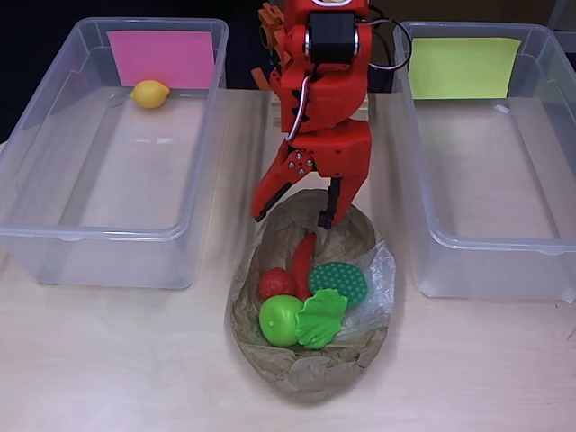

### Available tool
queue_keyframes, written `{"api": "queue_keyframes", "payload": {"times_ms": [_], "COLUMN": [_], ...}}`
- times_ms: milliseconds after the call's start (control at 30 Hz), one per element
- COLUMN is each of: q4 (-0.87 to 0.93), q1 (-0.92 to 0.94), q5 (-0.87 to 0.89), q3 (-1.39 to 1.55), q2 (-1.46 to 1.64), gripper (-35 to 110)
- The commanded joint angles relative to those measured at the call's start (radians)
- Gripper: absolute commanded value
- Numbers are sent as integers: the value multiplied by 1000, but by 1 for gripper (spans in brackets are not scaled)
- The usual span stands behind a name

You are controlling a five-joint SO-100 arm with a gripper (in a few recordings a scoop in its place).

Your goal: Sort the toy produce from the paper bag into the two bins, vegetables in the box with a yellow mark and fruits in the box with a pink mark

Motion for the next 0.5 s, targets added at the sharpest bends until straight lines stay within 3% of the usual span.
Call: {"api": "queue_keyframes", "payload": {"times_ms": [0,167,467], "q4": [-51,-123,-143], "q1": [-17,-17,-26], "q5": [57,75,117], "q3": [8,14,-2], "q2": [-48,-130,-198], "gripper": [36,28,29]}}
